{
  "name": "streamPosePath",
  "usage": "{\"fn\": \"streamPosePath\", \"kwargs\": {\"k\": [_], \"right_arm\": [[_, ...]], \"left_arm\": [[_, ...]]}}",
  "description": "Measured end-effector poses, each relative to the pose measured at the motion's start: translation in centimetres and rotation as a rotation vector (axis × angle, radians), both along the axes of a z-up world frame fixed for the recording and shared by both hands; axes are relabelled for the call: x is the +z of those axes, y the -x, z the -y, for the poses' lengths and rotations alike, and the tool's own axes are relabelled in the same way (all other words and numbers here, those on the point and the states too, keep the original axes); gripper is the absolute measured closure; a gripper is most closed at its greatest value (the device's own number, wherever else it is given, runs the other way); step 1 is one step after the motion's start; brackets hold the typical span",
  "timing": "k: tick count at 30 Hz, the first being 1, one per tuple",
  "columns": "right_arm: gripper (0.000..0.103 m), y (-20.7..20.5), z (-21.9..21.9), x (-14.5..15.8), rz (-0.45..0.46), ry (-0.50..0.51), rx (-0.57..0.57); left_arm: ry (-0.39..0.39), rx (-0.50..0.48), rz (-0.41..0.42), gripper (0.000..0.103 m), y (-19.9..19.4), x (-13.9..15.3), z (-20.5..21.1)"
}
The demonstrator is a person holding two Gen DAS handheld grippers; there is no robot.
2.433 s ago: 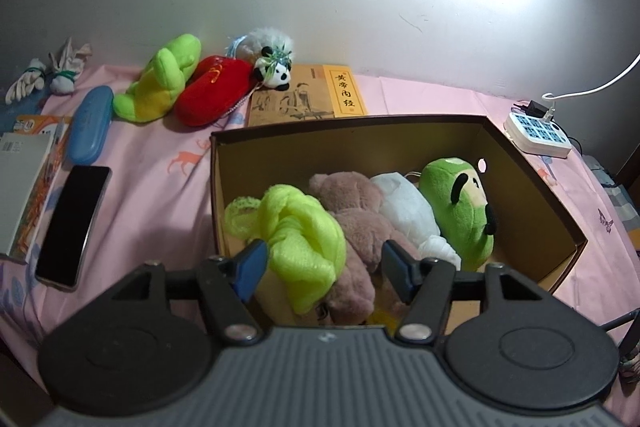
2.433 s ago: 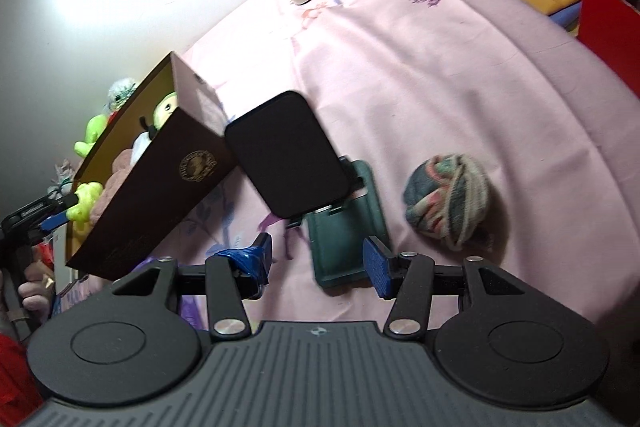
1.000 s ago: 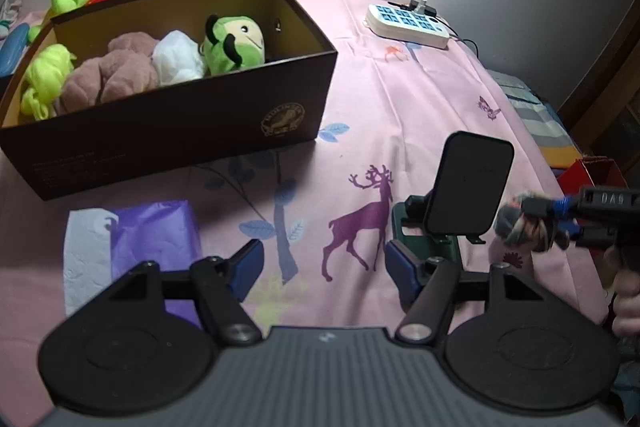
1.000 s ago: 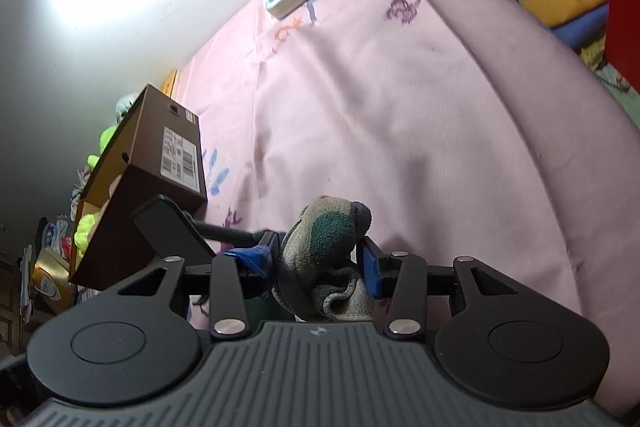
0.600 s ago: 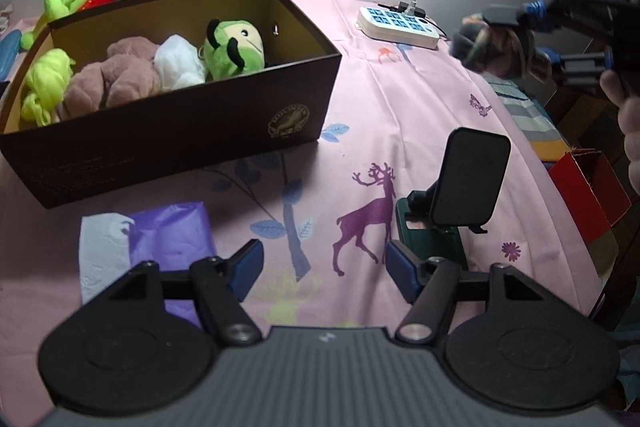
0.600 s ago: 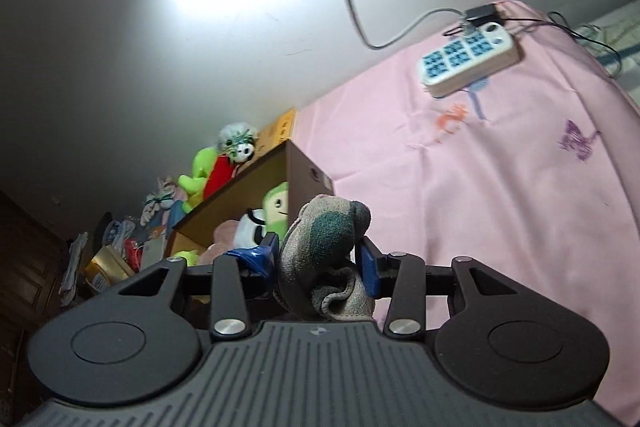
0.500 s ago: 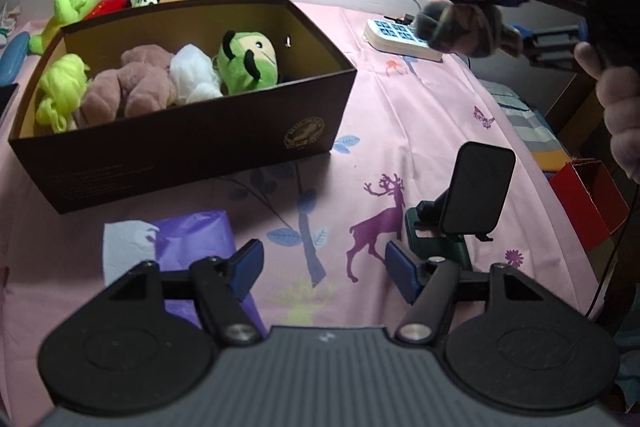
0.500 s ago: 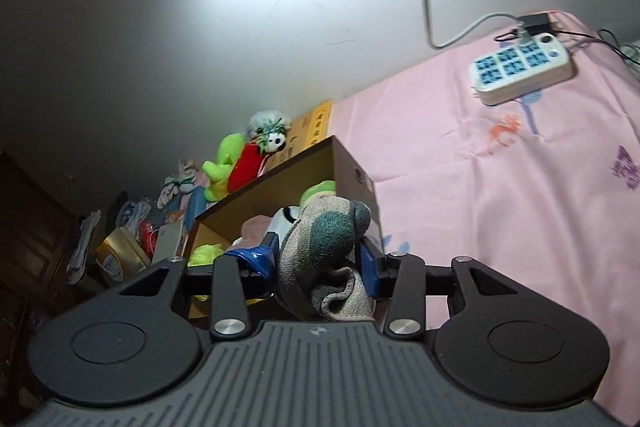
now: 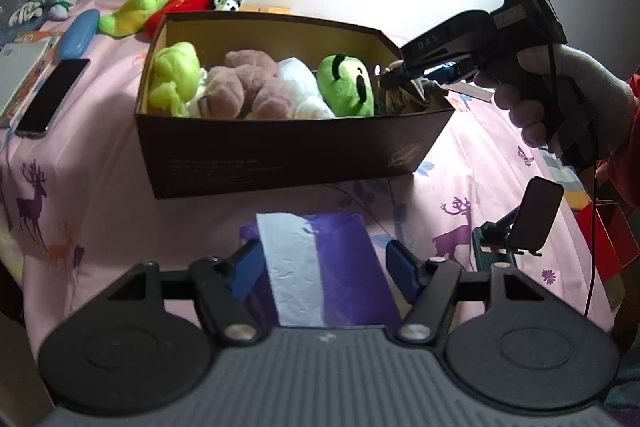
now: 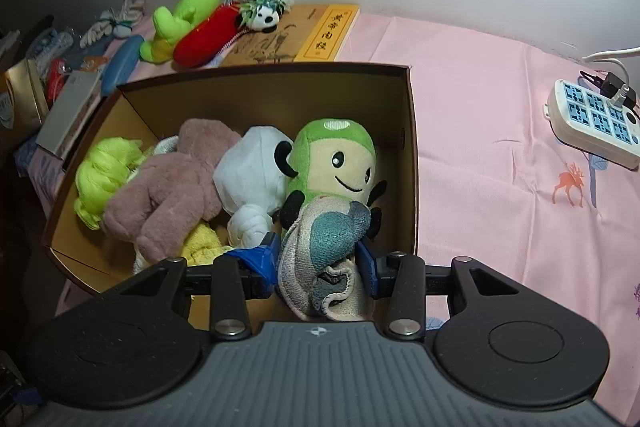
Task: Organize soft objects
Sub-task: 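Carry the striped knit ball into the box and open the right gripper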
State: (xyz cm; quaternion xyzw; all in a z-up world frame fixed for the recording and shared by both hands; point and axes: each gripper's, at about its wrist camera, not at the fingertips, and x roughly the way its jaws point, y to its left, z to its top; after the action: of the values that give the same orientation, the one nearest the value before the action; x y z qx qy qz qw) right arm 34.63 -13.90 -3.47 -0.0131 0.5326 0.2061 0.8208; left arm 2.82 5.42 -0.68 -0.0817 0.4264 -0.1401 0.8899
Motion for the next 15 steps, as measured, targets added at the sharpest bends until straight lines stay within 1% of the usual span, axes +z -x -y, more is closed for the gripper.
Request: {"fn": "streamPosePath", "kwargs": {"k": [2,5,12,15], "right_arm": [[0.077,-0.3,-0.9,-0.7,-0.021,0.058,0.013],[0.077,-0.6,-1.6,-1.4,-0.043,0.107,0.013],[0.077,-0.3,-2.8,-2.0,-0.045,0.187,0.040],[0.077,-0.3,-3.1,-2.2,-0.044,0.199,0.045]], "left_arm": [[0.003,0.010,-0.007,0.035,-0.1,-0.2,-1.0],[0.007,0.017,-0.014,0.035,-0.3,-0.4,-2.2],[0.003,0.008,-0.023,0.035,-1.3,-0.7,-3.5],[-0.019,0.009,-0.040,0.035,-2.0,-0.8,-3.5]]}}
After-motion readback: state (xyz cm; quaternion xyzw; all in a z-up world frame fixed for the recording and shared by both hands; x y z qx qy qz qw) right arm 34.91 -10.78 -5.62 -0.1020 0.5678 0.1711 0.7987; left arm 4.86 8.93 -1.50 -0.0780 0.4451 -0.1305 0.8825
